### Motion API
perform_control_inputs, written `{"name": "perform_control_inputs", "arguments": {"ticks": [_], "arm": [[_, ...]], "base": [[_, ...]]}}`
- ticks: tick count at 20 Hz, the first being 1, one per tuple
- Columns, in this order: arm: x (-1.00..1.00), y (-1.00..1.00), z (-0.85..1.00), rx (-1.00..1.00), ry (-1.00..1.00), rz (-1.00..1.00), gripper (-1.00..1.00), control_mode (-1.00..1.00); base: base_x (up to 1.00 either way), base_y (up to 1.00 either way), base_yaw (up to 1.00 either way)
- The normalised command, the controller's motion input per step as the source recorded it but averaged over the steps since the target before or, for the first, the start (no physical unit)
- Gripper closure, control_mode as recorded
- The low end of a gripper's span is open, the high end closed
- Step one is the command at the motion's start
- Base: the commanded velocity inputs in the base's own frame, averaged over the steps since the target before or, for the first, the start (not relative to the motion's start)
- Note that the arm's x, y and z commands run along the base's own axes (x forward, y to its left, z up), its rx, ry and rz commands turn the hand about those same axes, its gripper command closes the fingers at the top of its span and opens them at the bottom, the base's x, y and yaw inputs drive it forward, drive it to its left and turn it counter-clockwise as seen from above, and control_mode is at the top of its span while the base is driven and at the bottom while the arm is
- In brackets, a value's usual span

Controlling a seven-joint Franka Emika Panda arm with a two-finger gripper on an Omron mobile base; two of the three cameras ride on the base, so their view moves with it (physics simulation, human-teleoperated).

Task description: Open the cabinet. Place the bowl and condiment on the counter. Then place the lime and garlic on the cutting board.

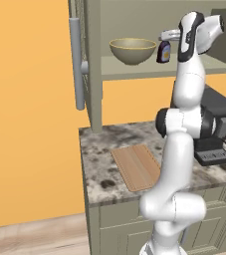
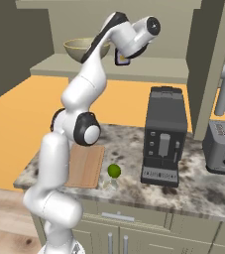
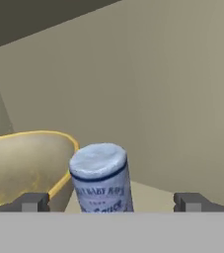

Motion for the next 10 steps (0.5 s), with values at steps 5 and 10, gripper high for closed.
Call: {"name": "perform_control_inputs", "arguments": {"ticks": [5,10], "arm": [[0.22,-0.01,0.0,0.0,0.0,0.02,-1.0,-1.0],[0.24,-0.03,0.0,0.0,0.0,0.02,-1.0,-1.0]], "base": [[0.0,0.0,0.0],[0.0,0.0,0.0]]}}
